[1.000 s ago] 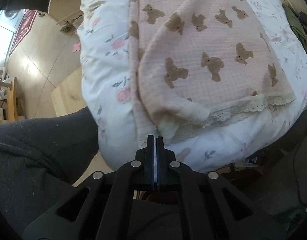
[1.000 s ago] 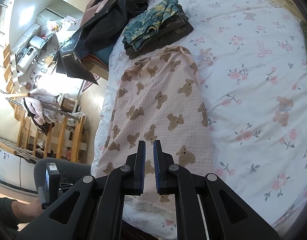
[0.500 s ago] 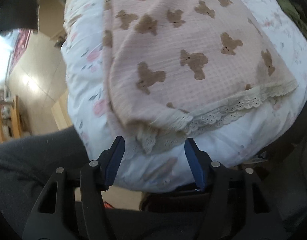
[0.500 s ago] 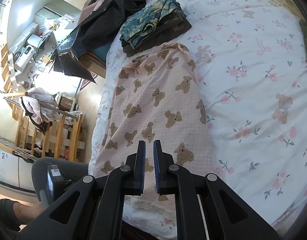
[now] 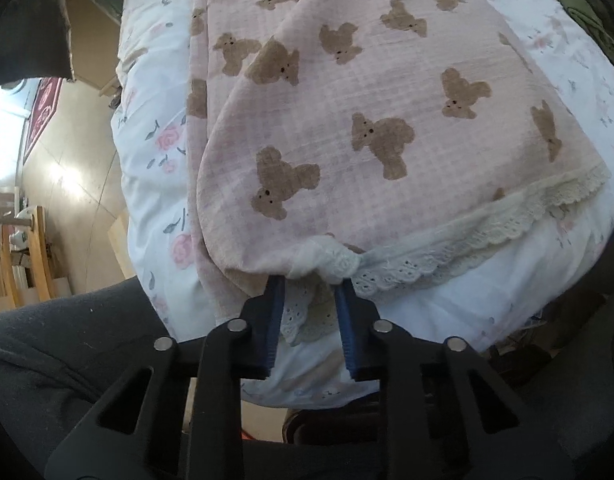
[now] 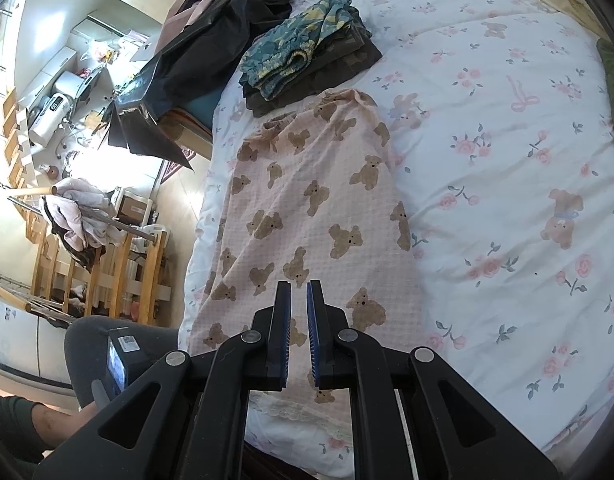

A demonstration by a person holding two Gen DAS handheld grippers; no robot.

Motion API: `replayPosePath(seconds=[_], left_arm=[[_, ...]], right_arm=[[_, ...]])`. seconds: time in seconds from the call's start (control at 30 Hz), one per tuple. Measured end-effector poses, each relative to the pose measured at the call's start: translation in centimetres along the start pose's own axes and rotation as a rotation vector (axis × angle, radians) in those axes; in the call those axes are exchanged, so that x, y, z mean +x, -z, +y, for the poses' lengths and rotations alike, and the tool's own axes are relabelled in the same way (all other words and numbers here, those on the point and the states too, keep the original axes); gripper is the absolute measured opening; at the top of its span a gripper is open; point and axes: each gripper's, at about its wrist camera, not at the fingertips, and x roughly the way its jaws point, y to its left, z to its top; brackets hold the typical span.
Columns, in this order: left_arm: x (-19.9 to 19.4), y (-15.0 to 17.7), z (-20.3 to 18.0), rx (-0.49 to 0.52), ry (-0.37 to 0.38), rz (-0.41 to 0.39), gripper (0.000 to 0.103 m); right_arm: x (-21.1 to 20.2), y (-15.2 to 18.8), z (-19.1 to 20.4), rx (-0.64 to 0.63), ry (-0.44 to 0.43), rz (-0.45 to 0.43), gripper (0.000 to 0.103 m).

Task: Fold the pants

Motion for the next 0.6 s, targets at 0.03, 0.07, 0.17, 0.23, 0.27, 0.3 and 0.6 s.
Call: replayPosePath(seconds=[0.03, 0.07, 0.17, 0.23, 0.27, 0.3, 0.6], left_arm=[[-0.3, 0.0, 0.2, 0.006, 0.002, -0.004, 0.015], [-0.4, 0.2, 0.2, 0.012, 0.002, -0.006, 0.008], [-1.4, 0.6, 0.8, 0.044, 0.022, -0.012, 0.003], [-1.9, 0.8, 0.9, 0.071, 0.021, -0.024, 0.001], [-2.2, 0.8, 0.9, 0.067, 0.021, -0.024, 0.001], [-2.3, 0.8, 1.1, 0.059, 0.022, -0.023, 0.001], [0.6, 0.4, 0.3, 0.067, -0.010, 0.064, 0.024]], right_arm=[[0.1, 0.0, 0.0, -0.002, -0.001, 0.002, 0.010], [0.1, 0.0, 0.1, -0.005, -0.001, 0.004, 0.010], [0.3, 0.0, 0.2, -0.009, 0.002, 0.011, 0.010], [0.3, 0.0, 0.2, -0.010, 0.004, 0.011, 0.010], [0.3, 0.0, 0.2, -0.010, 0.004, 0.011, 0.010], [0.3, 0.0, 0.2, -0.009, 0.003, 0.012, 0.010], [0.4, 0.0, 0.2, -0.008, 0.006, 0.013, 0.010]])
